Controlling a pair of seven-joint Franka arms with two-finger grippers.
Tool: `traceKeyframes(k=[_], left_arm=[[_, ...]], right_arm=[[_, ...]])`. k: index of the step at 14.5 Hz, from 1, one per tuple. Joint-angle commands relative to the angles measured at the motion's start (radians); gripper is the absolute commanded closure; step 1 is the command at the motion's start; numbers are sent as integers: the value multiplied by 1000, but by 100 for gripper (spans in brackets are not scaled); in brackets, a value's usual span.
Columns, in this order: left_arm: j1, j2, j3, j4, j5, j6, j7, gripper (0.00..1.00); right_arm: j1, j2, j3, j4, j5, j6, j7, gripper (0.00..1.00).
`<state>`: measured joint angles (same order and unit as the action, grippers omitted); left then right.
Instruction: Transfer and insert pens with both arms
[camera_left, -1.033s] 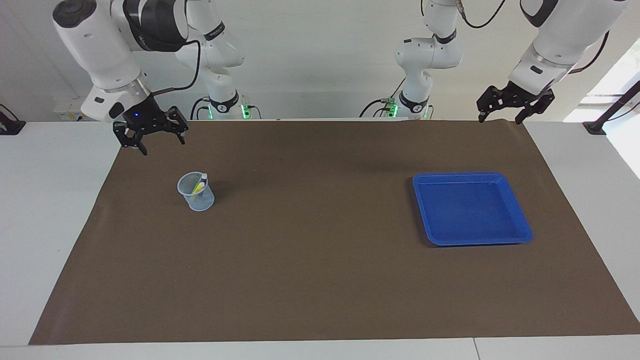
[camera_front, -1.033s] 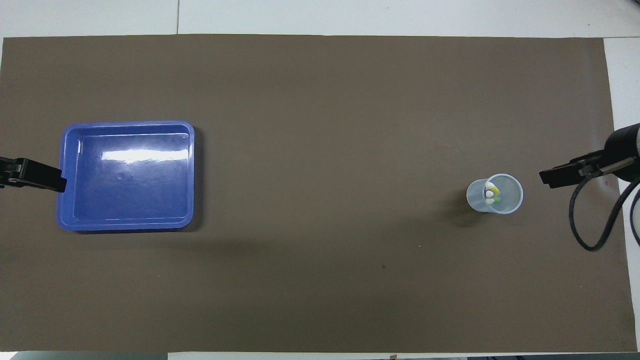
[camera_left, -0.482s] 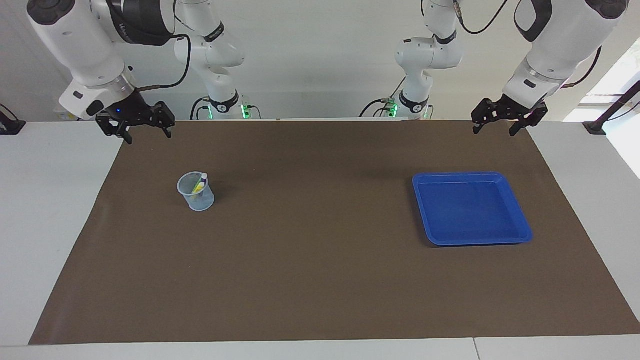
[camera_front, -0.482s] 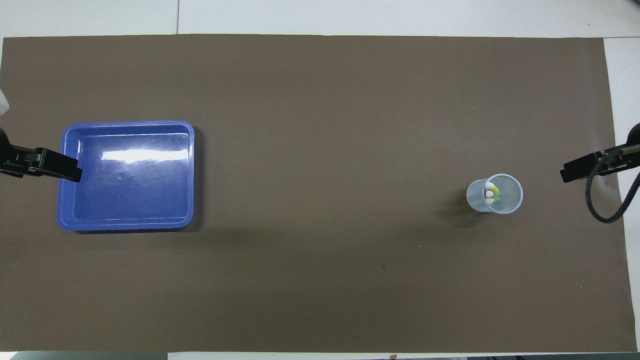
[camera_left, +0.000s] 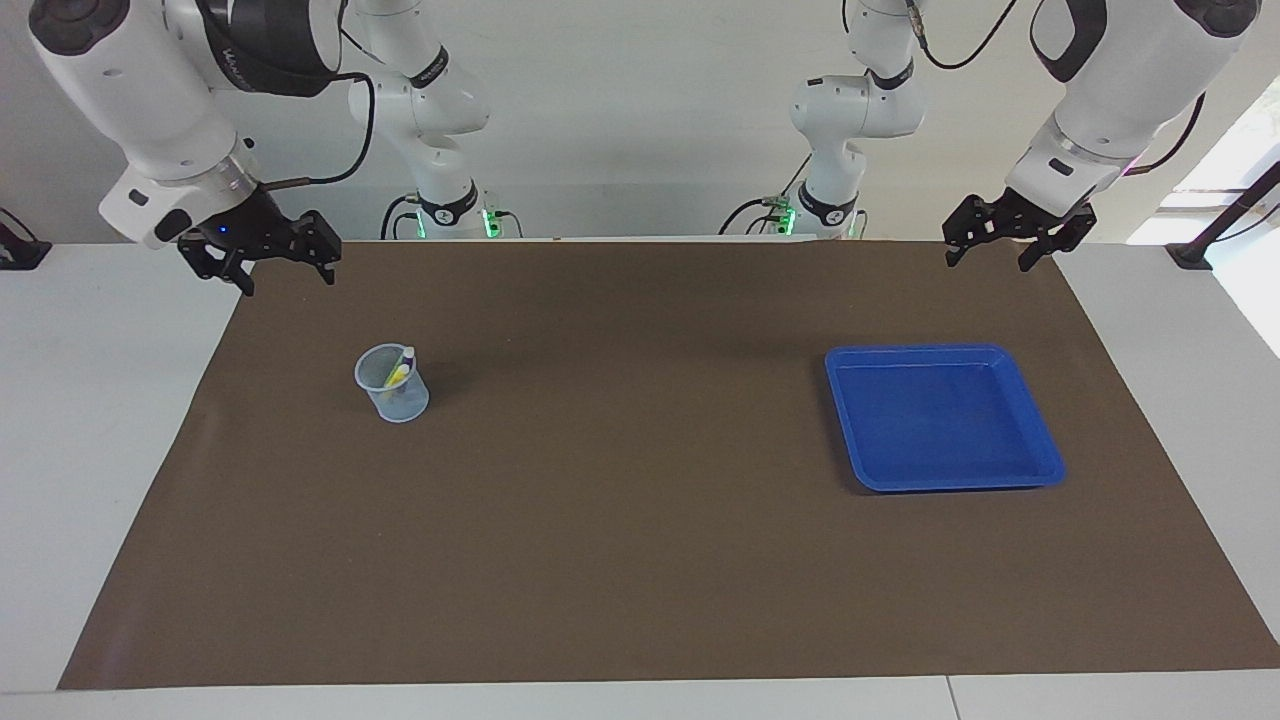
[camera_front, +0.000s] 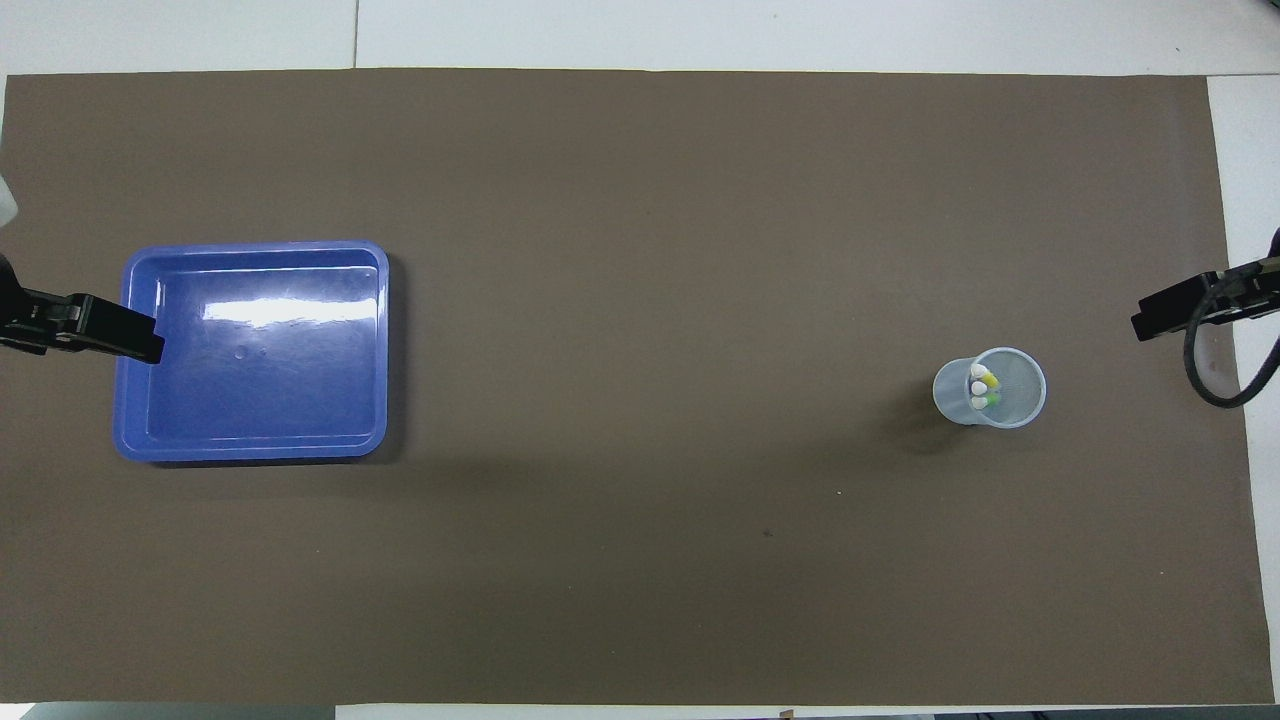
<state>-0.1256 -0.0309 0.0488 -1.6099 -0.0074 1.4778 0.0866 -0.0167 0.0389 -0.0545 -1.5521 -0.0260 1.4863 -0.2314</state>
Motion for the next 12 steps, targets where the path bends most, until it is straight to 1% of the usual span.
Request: traceKeyframes(k=[1, 6, 7, 8, 9, 12], left_arm=[[-6, 14, 5, 31, -14, -28, -10, 0], [0, 8, 5, 30, -16, -28, -11, 0], [0, 8, 5, 30, -14, -28, -11, 0], [0, 8, 5, 30, -13, -27, -13, 0], [0, 8, 5, 30, -14, -25, -13, 0], [-2, 6, 5, 30, -13, -24, -13, 0]], right_arm=[[-31, -14, 16, 26, -15, -23, 14, 0], [-14, -11, 1, 23, -14, -21, 15, 0], [-12, -7, -10, 24, -11, -17, 15, 0], [10, -8, -31, 24, -8, -17, 15, 0], [21, -19, -36, 15, -9, -9, 15, 0], [14, -24, -35, 14, -5, -7, 15, 0]])
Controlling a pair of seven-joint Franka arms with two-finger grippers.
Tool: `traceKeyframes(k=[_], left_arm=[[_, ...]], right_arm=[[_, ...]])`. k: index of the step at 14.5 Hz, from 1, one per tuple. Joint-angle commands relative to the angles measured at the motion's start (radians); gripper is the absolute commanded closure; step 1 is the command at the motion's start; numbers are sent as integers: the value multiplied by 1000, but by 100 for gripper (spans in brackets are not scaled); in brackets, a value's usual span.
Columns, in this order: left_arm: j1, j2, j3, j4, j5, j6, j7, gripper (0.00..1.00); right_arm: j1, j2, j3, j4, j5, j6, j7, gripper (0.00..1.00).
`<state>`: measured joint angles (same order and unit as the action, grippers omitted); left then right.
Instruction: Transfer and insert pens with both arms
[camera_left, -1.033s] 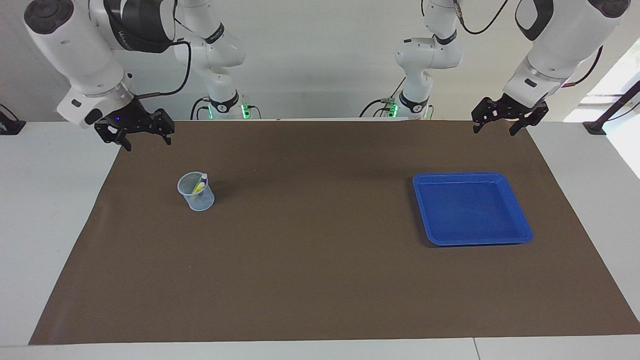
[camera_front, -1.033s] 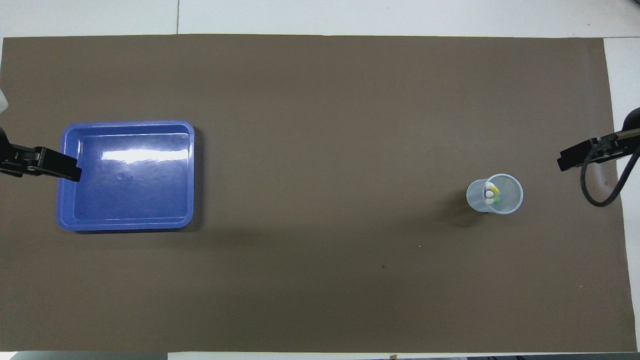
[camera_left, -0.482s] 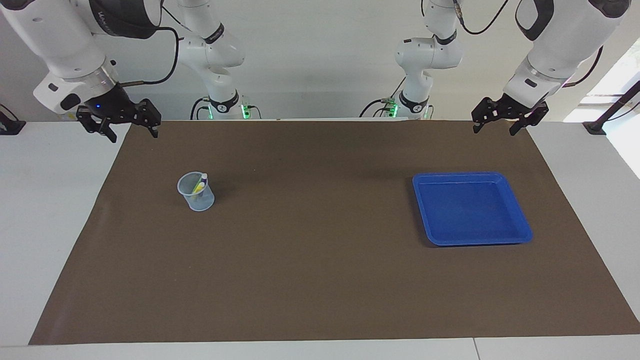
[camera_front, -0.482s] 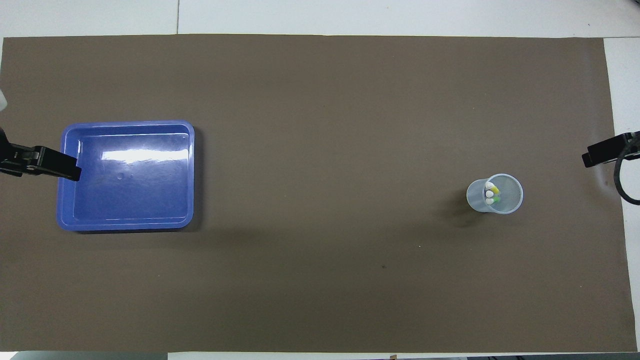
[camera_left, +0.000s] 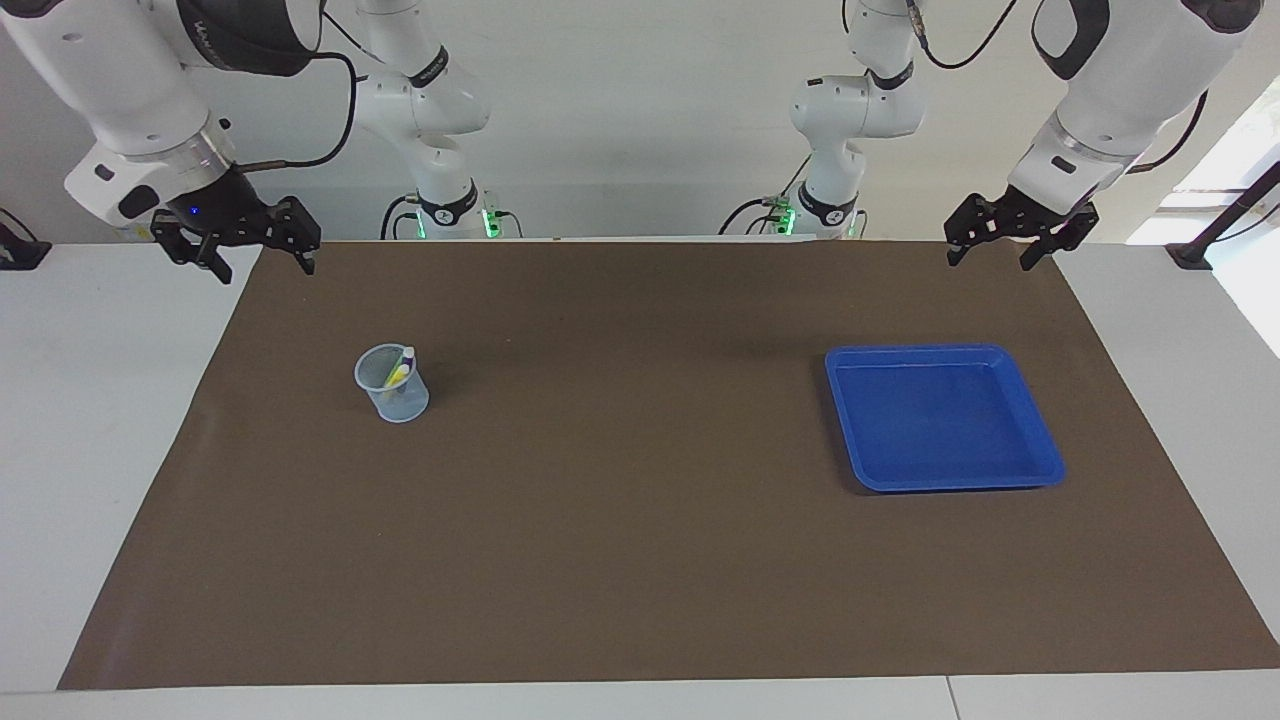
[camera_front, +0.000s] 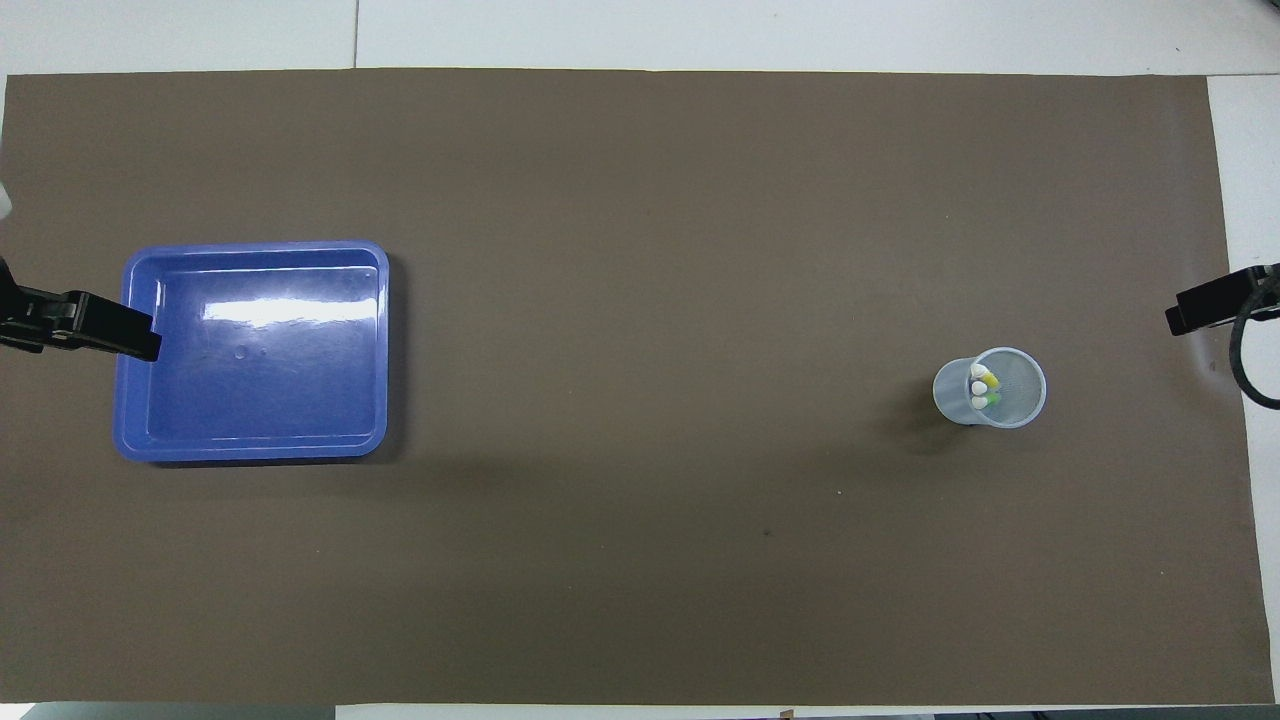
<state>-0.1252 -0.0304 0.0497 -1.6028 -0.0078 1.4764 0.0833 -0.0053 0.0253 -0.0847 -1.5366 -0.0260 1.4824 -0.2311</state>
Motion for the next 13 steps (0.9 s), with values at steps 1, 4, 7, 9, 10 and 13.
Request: traceKeyframes(k=[1, 4, 7, 9, 10, 13], left_arm=[[-1, 6, 4, 23, -12, -21, -10, 0], [1, 4, 4, 23, -11, -21, -10, 0], [8, 4, -5, 23, -11, -22, -10, 0], [10, 4, -7, 24, -11, -22, -10, 0], [10, 4, -7, 24, -11, -22, -10, 0], [9, 4, -7, 23, -11, -22, -10, 0]], right_arm=[[-1, -10, -3, -4, -3, -7, 15, 0], [-24, -10, 6, -2, -2, -5, 15, 0], [-61, -10, 46, -2, -2, -4, 15, 0], [-67, -10, 54, -2, -2, -5, 30, 0], [-65, -8, 52, -1, -2, -5, 33, 0], [-45, -4, 37, 3, -2, -10, 35, 0]])
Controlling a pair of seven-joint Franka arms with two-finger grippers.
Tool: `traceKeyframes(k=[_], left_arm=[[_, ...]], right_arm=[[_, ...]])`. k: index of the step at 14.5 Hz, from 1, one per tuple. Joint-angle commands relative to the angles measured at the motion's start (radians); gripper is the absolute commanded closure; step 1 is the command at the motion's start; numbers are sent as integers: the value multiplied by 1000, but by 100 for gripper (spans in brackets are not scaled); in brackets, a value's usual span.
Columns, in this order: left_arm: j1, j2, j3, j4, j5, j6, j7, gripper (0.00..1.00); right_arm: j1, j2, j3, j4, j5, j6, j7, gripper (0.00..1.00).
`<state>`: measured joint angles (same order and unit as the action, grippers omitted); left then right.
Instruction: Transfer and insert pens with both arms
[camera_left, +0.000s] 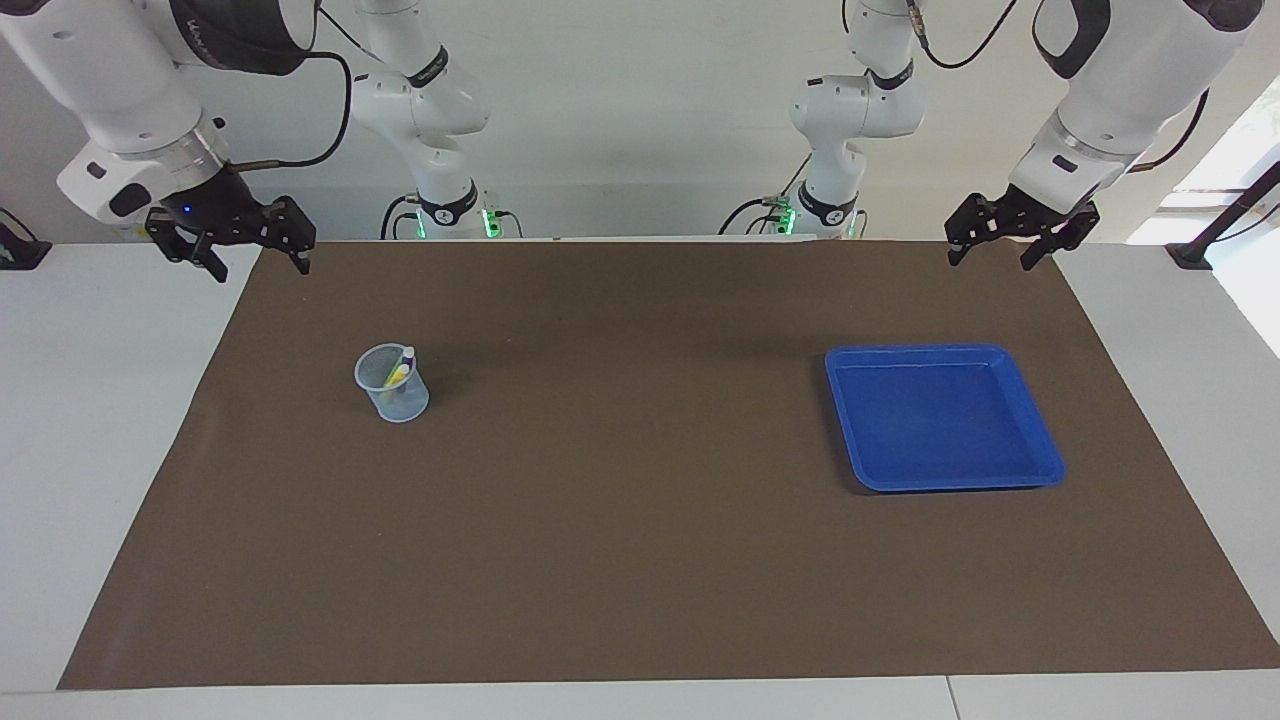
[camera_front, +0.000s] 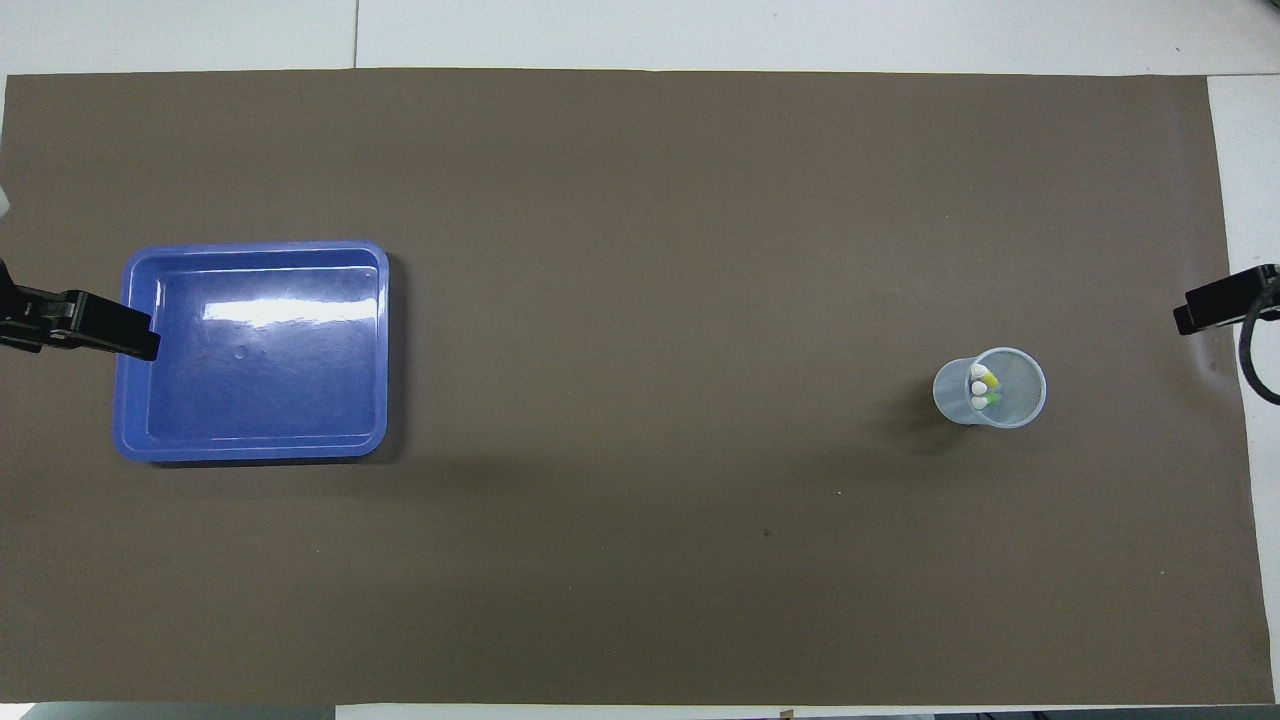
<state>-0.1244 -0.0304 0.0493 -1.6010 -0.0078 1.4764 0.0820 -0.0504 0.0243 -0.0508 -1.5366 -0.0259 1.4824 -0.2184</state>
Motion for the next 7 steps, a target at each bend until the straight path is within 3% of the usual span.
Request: traceKeyframes(k=[1, 7], left_arm=[[8, 4, -6, 21, -11, -24, -8, 0], [8, 4, -5, 21, -11, -21, -8, 0]], right_arm=[[16, 2, -9, 3, -2, -10, 24, 0], [27, 5, -21, 4, -2, -11, 24, 0]])
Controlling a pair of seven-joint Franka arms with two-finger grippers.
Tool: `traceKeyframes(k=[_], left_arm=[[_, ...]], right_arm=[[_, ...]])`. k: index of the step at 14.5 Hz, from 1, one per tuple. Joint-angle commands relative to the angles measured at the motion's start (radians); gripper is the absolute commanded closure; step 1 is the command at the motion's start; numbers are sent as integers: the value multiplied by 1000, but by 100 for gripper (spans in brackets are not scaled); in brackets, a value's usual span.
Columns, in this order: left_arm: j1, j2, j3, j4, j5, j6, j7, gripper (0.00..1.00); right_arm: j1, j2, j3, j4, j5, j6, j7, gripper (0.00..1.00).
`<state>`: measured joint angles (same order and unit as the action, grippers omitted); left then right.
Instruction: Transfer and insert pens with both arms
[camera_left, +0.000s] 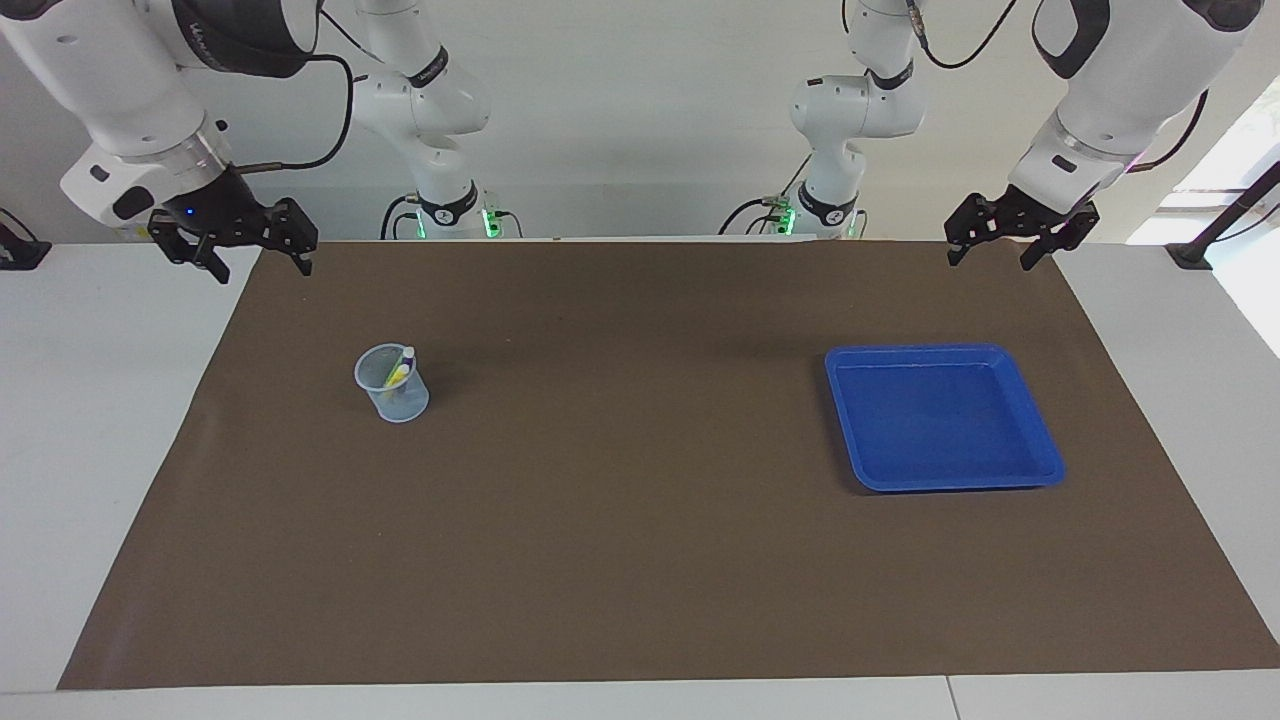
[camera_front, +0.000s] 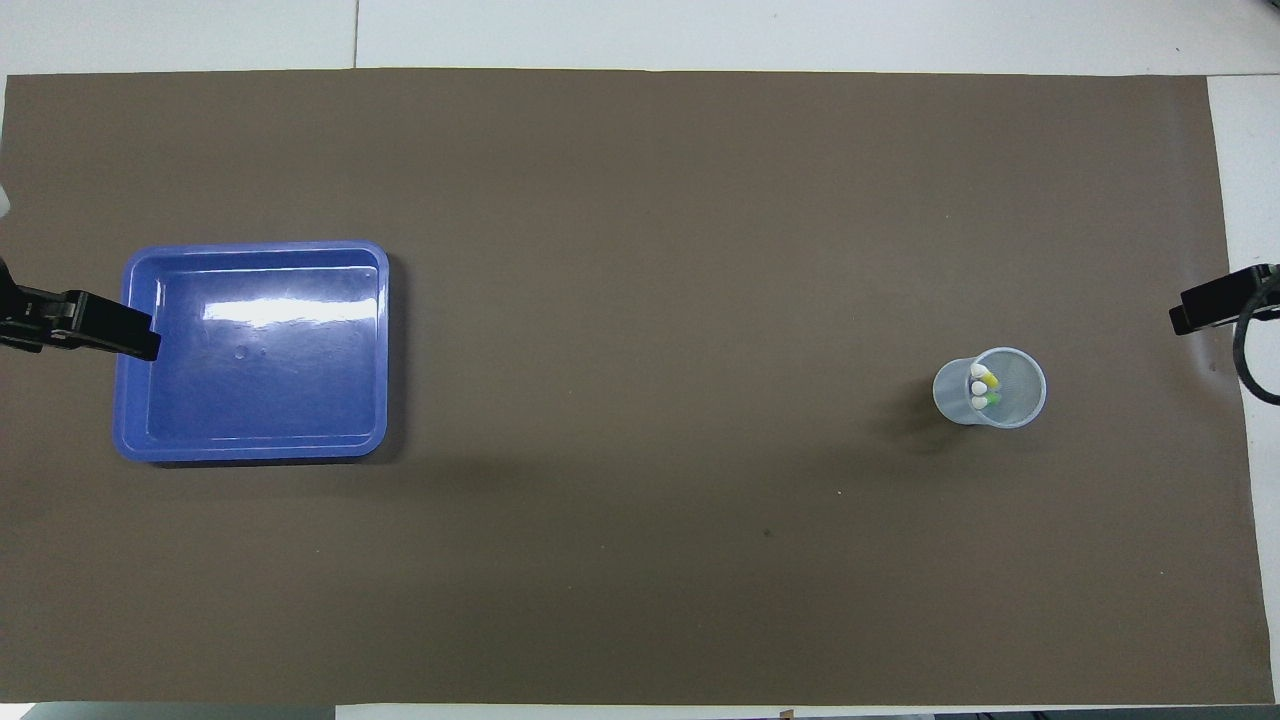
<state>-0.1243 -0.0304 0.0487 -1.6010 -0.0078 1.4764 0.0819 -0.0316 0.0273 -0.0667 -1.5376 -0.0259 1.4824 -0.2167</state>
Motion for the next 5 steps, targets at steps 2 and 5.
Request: traceKeyframes(k=[2, 5], left_arm=[[8, 4, -4, 21, -11, -18, -8, 0], [6, 4, -4, 19, -11, -16, -8, 0]], right_arm=[[9, 2, -5, 7, -2, -11, 23, 0], [9, 2, -2, 7, -2, -11, 23, 0]])
